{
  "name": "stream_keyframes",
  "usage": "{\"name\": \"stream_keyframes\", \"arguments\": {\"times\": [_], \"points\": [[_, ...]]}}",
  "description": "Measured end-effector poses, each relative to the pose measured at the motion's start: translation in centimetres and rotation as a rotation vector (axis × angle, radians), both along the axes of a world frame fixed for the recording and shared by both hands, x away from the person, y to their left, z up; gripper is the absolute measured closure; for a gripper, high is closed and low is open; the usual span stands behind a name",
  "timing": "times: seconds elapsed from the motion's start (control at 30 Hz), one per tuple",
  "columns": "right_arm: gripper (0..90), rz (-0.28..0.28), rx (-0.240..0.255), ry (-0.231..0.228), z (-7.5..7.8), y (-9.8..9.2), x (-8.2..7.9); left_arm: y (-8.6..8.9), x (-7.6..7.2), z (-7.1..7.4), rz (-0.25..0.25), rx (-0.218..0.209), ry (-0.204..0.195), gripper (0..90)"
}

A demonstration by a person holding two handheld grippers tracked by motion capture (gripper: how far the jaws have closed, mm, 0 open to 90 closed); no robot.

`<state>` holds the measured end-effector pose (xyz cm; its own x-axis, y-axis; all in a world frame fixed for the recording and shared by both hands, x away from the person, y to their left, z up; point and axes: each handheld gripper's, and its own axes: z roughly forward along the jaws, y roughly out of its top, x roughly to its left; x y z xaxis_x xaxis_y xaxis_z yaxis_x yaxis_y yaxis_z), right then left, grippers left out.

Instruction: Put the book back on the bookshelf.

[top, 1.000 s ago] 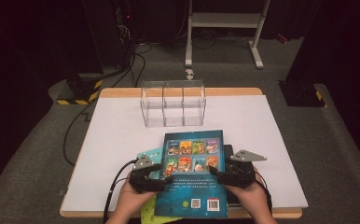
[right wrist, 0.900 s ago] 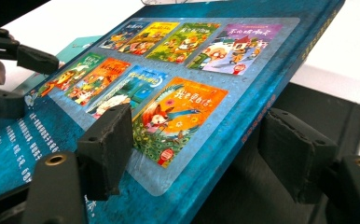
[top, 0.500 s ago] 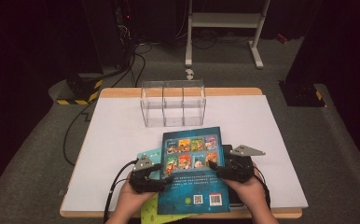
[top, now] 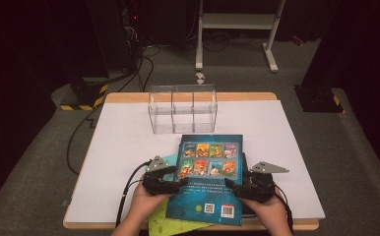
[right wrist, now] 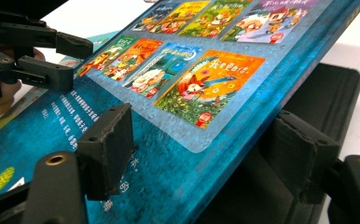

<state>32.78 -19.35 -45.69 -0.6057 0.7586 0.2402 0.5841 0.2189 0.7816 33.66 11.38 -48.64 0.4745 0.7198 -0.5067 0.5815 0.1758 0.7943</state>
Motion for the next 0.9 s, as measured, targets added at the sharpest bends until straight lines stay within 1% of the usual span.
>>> {"name": "stream_keyframes", "arguments": {"times": [0.13, 0.2, 0.27, 0.37, 0.5, 0.53, 0.57, 0.63, 0.67, 0.7, 0.73, 0.8, 0.87, 0.9], "points": [[27.0, -0.003, 0.005, 0.021, -0.01, 0.21, 0.33, -0.03, -0.01, 0.00, 0.005, -0.004, 0.000, 27.4], [27.3, -0.002, 0.001, 0.026, 0.01, 0.26, 0.42, 0.04, -0.03, -0.04, 0.006, -0.004, 0.002, 27.4], [28.4, 0.000, -0.005, 0.022, 0.07, 0.25, 0.42, 0.09, -0.02, -0.08, 0.013, -0.015, 0.011, 27.2], [32.9, -0.003, -0.006, 0.023, 0.21, 0.11, 0.47, 0.25, -0.17, -0.08, 0.011, -0.006, 0.015, 26.9], [36.7, -0.005, -0.006, 0.012, 0.35, -0.12, 0.37, 0.53, -0.46, -0.12, 0.011, 0.002, 0.021, 25.3], [38.5, -0.004, -0.011, 0.000, 0.44, -0.16, 0.33, 0.57, -0.53, -0.14, 0.011, 0.003, 0.021, 25.0], [38.5, -0.004, -0.011, 0.000, 0.44, -0.16, 0.33, 0.53, -0.59, -0.15, 0.016, -0.005, 0.021, 25.0], [39.0, -0.004, -0.014, -0.006, 0.49, -0.14, 0.33, 0.65, -0.73, -0.20, 0.012, -0.002, 0.019, 24.7], [39.6, -0.004, -0.013, -0.006, 0.52, -0.12, 0.34, 0.61, -0.80, -0.21, 0.016, -0.012, 0.022, 24.6], [40.7, -0.001, -0.018, -0.021, 0.60, -0.08, 0.34, 0.74, -0.83, -0.23, 0.009, -0.005, 0.019, 24.4], [40.7, -0.001, -0.018, -0.021, 0.60, -0.08, 0.34, 0.81, -0.85, -0.25, 0.007, -0.006, 0.019, 24.4], [42.6, -0.005, -0.027, -0.035, 0.73, 0.02, 0.25, 0.83, -0.90, -0.30, 0.012, -0.014, 0.016, 24.3], [43.0, -0.004, -0.041, -0.057, 0.75, 0.18, 0.26, 0.96, -0.95, -0.35, 0.006, -0.010, 0.014, 24.2], [43.0, -0.005, -0.042, -0.057, 0.76, 0.26, 0.28, 0.96, -0.98, -0.37, 0.006, -0.011, 0.013, 24.2]]}}
